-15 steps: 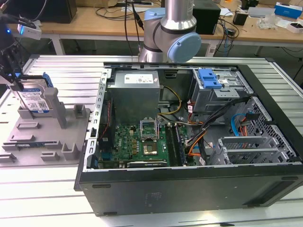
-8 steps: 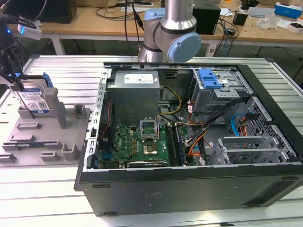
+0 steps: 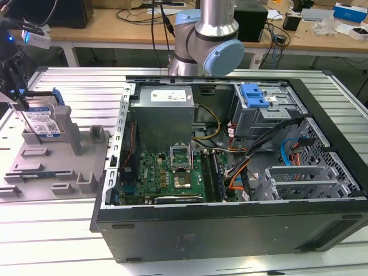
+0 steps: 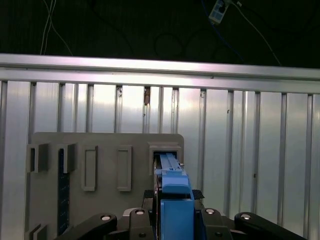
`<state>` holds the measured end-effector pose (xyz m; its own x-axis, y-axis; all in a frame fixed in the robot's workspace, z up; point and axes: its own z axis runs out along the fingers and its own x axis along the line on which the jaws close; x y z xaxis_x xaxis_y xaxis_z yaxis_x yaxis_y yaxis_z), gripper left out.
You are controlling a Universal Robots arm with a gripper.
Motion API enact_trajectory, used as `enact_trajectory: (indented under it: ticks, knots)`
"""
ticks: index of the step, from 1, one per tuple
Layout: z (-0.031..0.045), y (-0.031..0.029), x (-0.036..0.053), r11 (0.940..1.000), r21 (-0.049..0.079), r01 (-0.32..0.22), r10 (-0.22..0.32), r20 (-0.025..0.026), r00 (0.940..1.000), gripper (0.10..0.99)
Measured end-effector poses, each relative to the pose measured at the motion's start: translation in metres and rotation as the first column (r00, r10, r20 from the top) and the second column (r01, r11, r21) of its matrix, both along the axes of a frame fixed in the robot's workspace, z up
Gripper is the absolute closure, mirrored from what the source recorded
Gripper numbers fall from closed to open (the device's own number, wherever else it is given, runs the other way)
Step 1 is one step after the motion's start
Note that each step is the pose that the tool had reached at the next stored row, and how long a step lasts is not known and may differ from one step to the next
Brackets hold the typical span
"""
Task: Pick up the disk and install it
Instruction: 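Pick up the disk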
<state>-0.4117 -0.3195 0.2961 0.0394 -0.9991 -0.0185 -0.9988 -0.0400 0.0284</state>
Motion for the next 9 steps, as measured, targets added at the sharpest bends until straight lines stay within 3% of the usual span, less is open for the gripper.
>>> enact_trajectory:
  ticks: [5,9]
  knots:
    - [0.0001,-0.0008,0.0000,1.0000,0.000,0.000,0.000,0.0004,1.0000,0.718]
    - [0.0066,-0.0019,-0.0001,1.0000,0.000,0.000,0.000,0.0000,1.0000,0.718]
